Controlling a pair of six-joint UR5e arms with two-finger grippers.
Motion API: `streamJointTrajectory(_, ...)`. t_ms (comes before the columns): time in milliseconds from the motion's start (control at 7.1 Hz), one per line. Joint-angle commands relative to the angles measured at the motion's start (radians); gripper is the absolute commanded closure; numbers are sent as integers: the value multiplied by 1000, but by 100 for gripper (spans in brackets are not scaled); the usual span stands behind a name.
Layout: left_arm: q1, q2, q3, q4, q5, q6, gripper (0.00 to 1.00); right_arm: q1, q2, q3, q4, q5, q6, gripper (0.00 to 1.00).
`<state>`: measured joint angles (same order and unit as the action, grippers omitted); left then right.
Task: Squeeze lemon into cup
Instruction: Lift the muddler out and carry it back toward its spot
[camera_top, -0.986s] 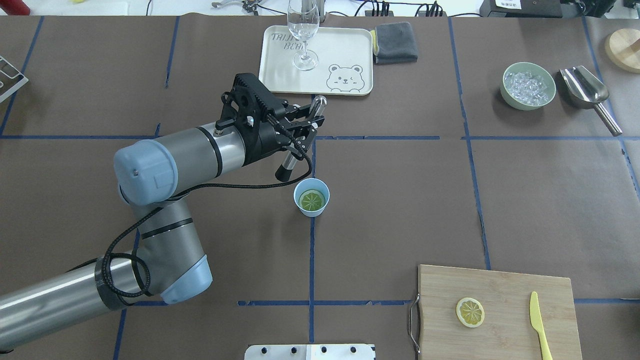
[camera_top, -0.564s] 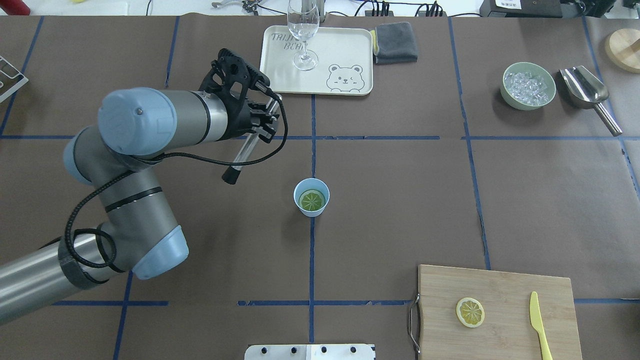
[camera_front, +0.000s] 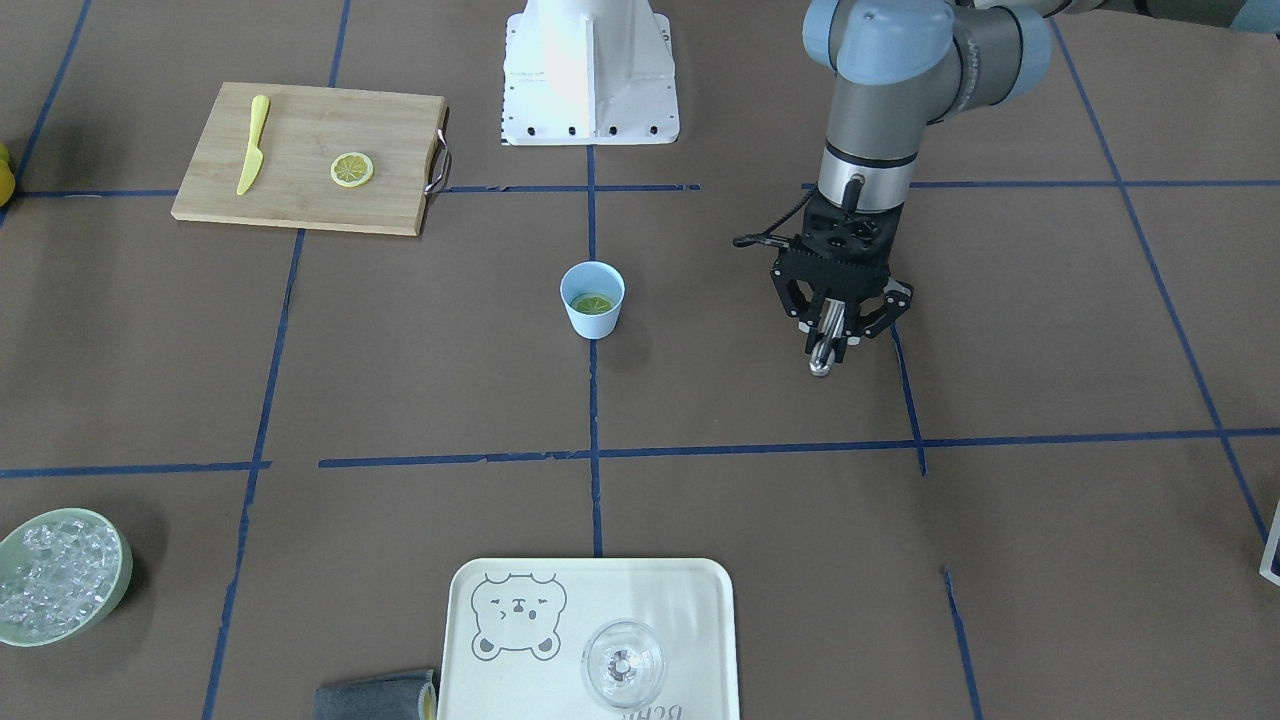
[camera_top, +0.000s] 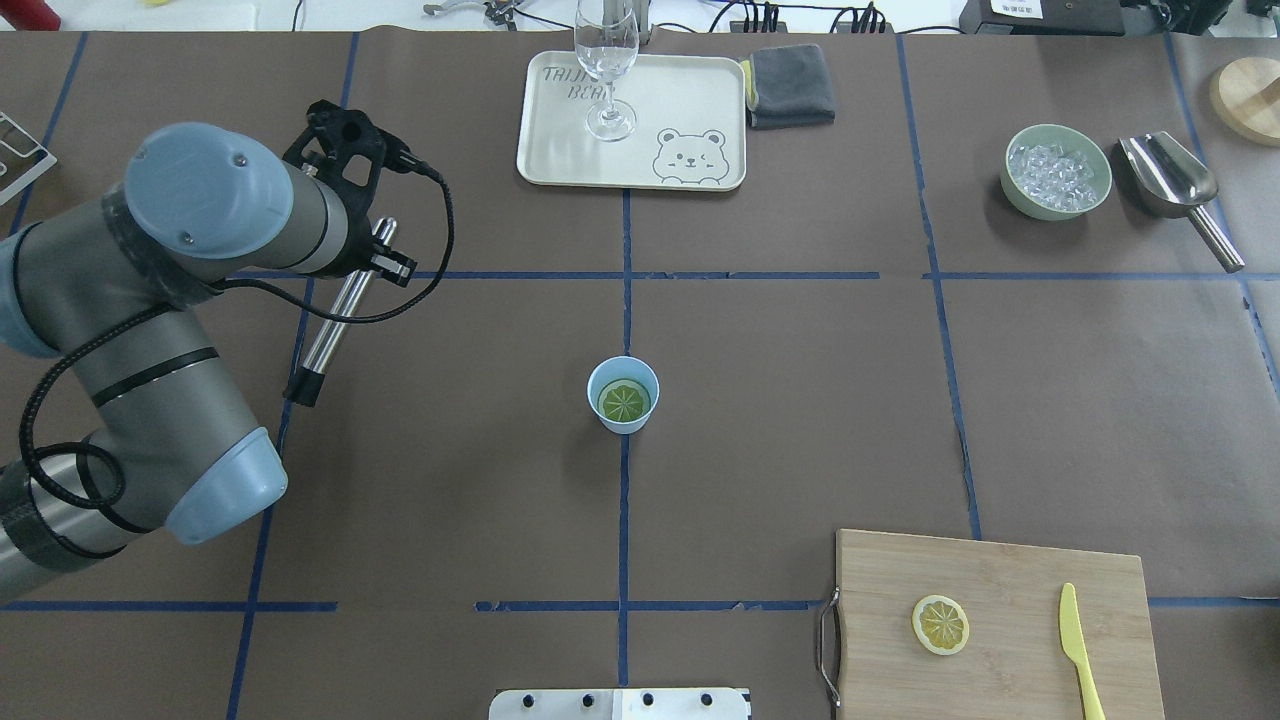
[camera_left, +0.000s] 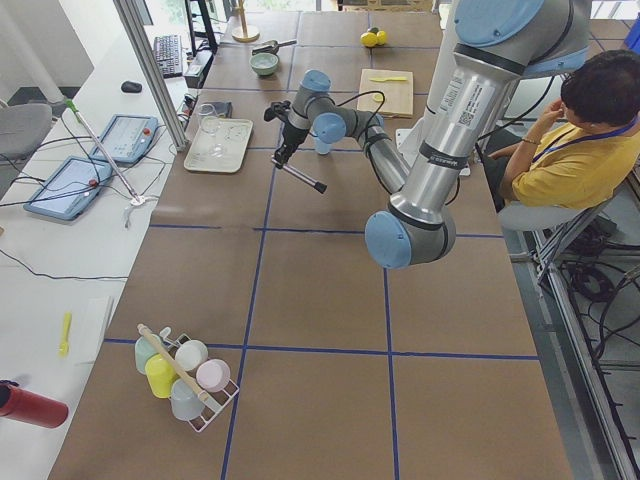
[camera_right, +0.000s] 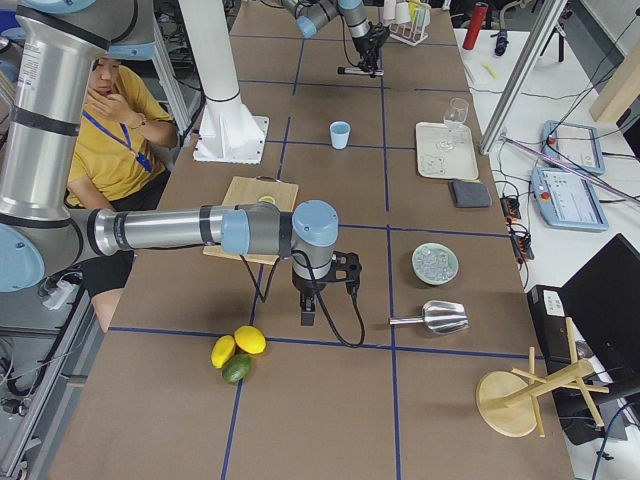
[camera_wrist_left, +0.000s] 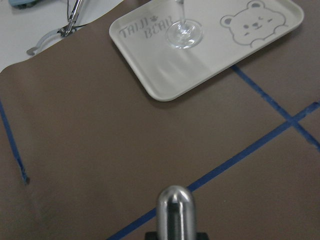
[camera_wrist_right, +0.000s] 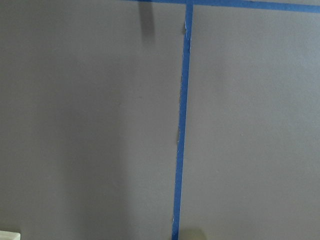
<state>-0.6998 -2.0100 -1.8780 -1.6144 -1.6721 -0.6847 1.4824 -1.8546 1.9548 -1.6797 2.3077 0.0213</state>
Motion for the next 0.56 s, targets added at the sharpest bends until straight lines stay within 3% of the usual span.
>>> streamJointTrajectory(0,-4,136,-1,18,-11,-160,100,1,0,-4,0,-1,-1,0)
streamJointTrajectory(423,-18,252,52,-5,-9,-210,100,-1,2,-8,2,-4,-6,0)
